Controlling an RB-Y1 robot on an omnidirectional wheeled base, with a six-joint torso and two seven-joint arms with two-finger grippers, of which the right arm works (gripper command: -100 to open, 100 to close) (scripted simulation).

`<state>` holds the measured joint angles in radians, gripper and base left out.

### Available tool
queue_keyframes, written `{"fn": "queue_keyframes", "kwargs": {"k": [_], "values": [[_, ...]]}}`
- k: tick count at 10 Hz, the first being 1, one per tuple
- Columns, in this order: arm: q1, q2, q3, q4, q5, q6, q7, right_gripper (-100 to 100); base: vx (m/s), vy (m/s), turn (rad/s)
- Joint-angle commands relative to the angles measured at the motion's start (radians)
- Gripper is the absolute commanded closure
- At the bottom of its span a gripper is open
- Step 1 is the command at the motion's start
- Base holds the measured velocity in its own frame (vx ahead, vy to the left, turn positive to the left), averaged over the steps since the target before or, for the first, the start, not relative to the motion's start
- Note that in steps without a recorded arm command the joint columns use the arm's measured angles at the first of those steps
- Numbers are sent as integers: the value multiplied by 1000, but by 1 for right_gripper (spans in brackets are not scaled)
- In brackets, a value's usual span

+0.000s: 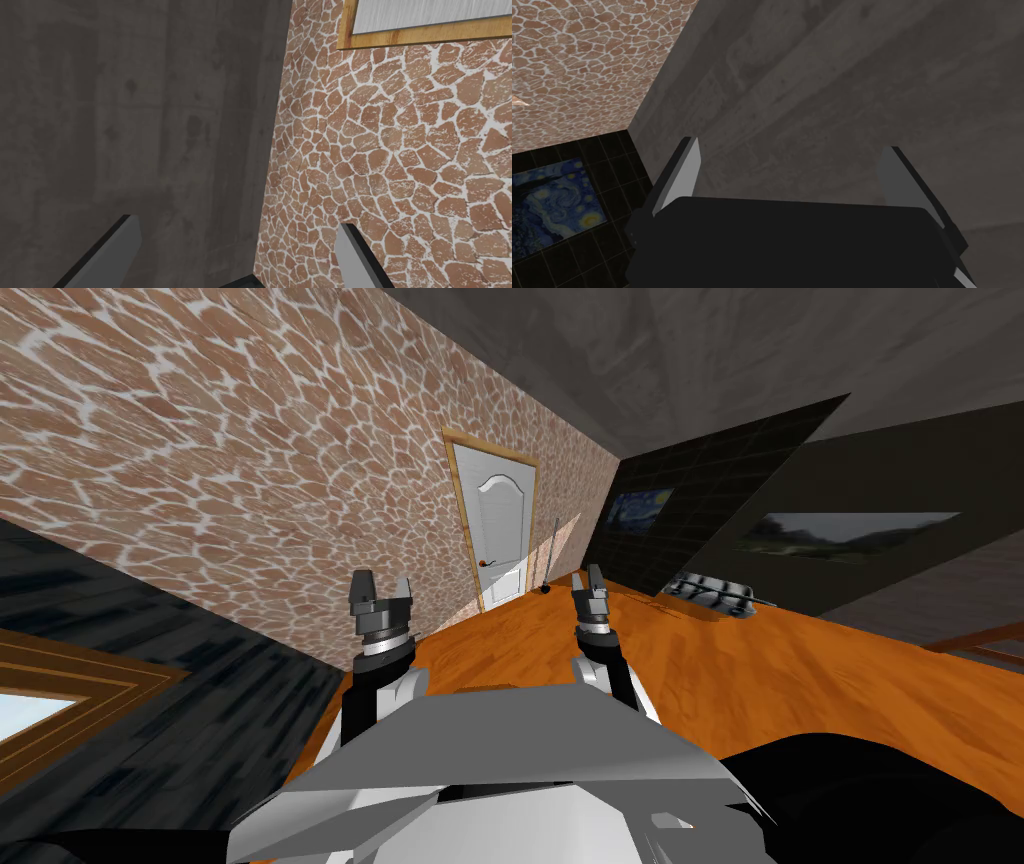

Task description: Pull the door open

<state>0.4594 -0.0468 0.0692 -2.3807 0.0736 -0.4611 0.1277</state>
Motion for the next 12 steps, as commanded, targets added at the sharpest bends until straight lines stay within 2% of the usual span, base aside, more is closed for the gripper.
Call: {"fn": "queue_keyframes", "kwargs": {"k": [1,12], "values": [[-6,-8,-8,29,-4,-5,-6,-100,-19,-28,131],[-51,-64,-72,265,-38,-48,-57,-100,85,27,139]]}}
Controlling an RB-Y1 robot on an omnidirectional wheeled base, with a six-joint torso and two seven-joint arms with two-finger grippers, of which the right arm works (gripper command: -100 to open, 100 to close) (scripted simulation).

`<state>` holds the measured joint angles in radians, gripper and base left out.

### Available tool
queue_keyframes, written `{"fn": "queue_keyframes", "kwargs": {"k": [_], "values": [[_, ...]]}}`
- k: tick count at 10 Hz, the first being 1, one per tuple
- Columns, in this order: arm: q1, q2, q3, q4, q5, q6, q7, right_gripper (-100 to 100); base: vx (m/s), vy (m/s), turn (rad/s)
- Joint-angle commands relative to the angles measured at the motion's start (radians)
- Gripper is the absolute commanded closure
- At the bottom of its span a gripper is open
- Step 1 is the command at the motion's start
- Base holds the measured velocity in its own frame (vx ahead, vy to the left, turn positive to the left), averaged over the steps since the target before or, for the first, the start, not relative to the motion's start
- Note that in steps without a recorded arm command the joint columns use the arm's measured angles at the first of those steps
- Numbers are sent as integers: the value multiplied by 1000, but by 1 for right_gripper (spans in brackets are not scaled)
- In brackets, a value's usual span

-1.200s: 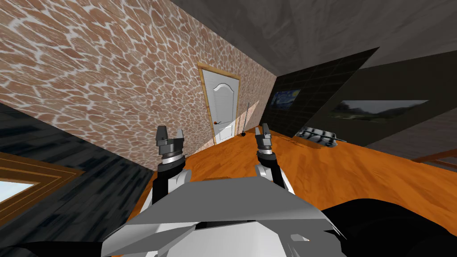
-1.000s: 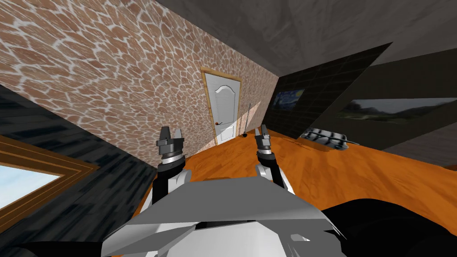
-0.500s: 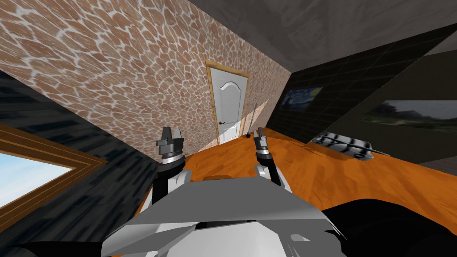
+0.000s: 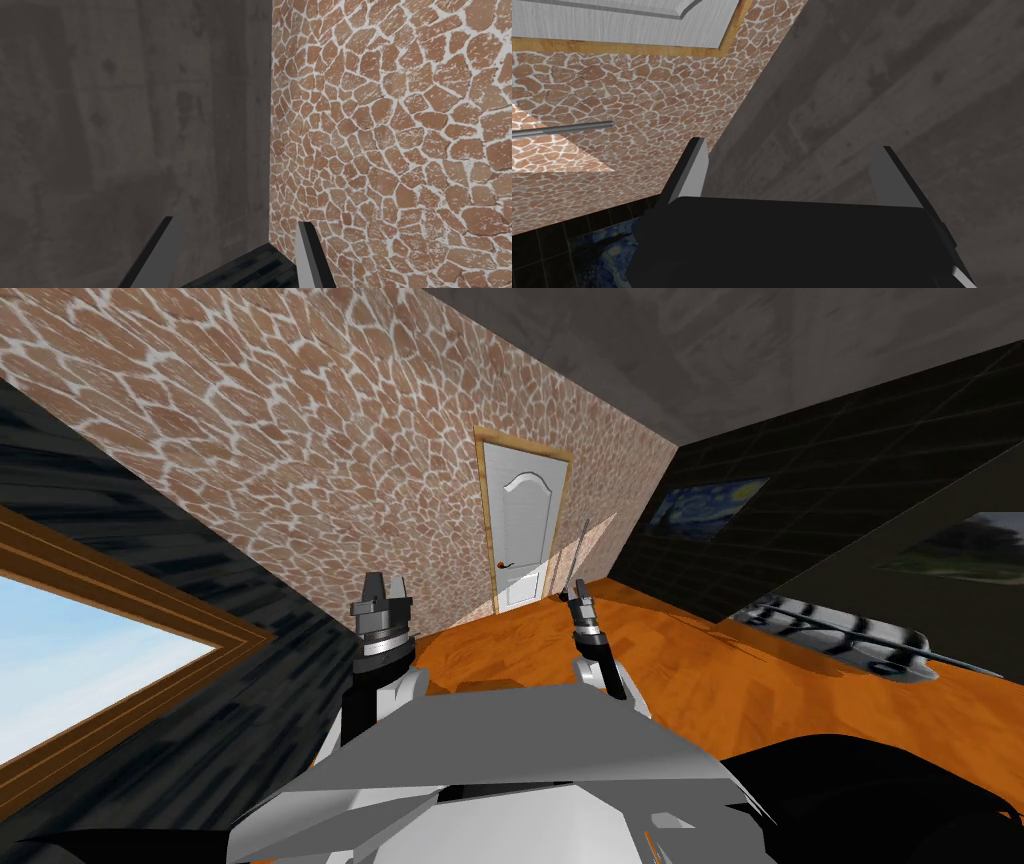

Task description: Pull the door open

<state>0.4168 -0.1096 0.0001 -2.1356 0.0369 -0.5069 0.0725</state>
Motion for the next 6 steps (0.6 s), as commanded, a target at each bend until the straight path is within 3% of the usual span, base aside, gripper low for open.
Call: {"fn": "queue_keyframes", "kwargs": {"k": [1,6], "values": [[-13,-7,-10,46,-5,-7,-8,-100,91,18,150],[-40,-39,-48,184,-24,-32,-38,-100,98,20,176]]}}
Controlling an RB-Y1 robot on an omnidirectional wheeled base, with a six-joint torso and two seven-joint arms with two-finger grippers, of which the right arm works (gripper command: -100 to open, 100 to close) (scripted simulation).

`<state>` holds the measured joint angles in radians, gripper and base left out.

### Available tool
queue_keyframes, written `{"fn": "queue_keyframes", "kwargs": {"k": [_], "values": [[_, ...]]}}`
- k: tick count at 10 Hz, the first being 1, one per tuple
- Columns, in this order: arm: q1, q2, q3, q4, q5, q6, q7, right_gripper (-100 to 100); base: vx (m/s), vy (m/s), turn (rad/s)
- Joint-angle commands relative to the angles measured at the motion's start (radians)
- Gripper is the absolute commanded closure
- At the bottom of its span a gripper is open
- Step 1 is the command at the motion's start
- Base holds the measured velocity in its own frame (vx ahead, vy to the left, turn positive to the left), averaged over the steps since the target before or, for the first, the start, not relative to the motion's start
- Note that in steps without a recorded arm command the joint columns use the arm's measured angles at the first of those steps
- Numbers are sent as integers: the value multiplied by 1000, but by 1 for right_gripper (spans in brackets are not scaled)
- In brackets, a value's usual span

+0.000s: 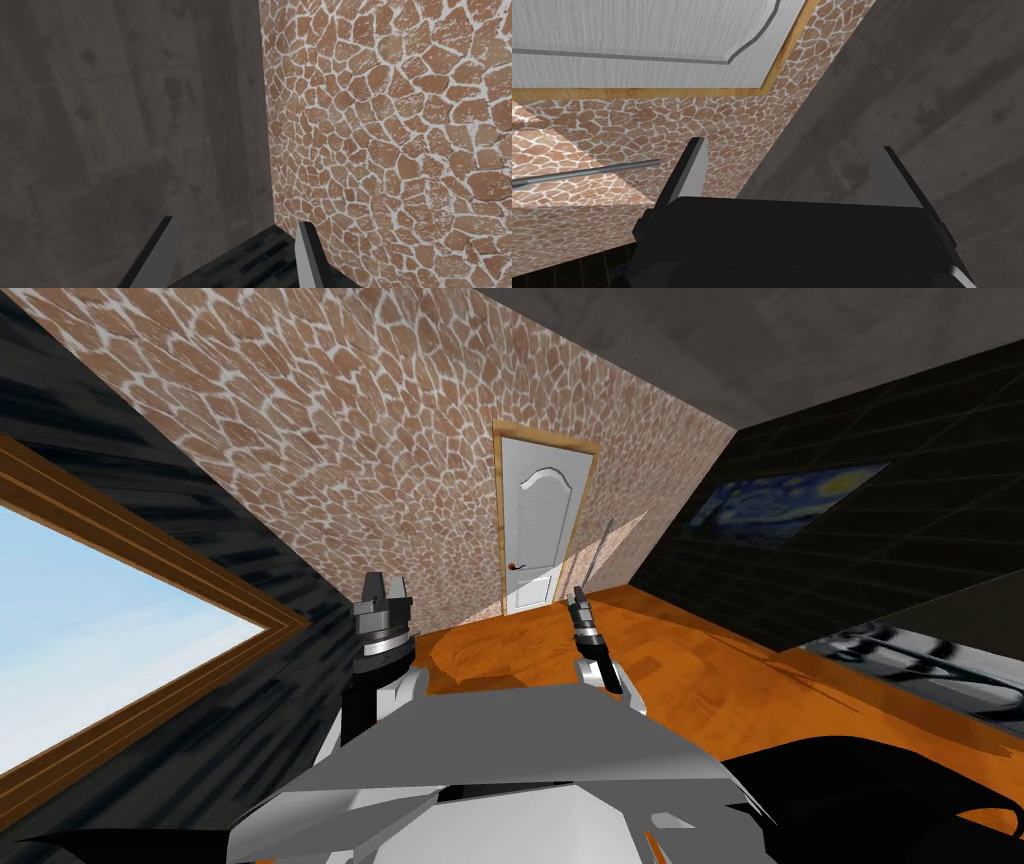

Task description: Pull the door open

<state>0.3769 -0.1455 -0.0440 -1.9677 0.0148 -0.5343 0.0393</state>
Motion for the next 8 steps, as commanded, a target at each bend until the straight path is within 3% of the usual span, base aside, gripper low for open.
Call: {"fn": "queue_keyframes", "kwargs": {"k": [1,8], "values": [[-6,-10,-12,47,-6,-10,-11,-100,89,5,198],[-48,-59,-72,256,-37,-49,-58,-100,110,3,194]]}}
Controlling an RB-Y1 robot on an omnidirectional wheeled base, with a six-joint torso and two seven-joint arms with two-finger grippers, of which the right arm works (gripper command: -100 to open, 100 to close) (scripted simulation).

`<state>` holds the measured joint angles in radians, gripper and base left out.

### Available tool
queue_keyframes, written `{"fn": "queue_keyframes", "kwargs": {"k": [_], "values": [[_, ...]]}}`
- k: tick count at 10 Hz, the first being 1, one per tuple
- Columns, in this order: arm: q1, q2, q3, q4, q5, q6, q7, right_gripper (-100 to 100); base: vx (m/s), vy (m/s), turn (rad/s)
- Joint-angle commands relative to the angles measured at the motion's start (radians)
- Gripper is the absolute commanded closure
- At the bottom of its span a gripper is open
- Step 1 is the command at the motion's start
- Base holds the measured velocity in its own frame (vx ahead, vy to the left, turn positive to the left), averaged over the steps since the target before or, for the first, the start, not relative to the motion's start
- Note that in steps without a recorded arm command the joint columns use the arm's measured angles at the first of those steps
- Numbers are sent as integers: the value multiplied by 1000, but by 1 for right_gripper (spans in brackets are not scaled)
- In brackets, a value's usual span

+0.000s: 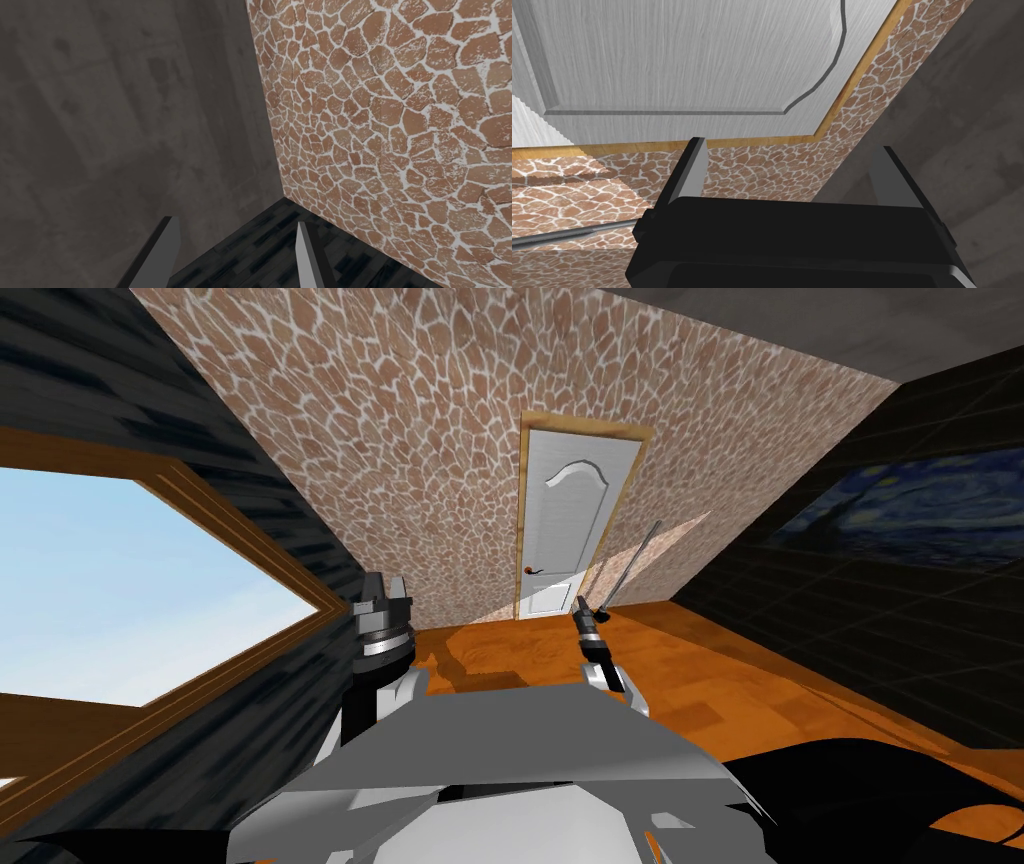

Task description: Pull the door open

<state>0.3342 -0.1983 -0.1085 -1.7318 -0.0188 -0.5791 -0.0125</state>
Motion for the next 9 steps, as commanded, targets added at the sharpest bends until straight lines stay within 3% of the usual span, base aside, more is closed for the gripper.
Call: {"fn": "queue_keyframes", "kwargs": {"k": [1,9], "values": [[-5,-7,-7,29,-4,-4,-6,-100,66,3,58],[-55,-65,-78,287,-41,-52,-63,-100,100,-5,192]]}}
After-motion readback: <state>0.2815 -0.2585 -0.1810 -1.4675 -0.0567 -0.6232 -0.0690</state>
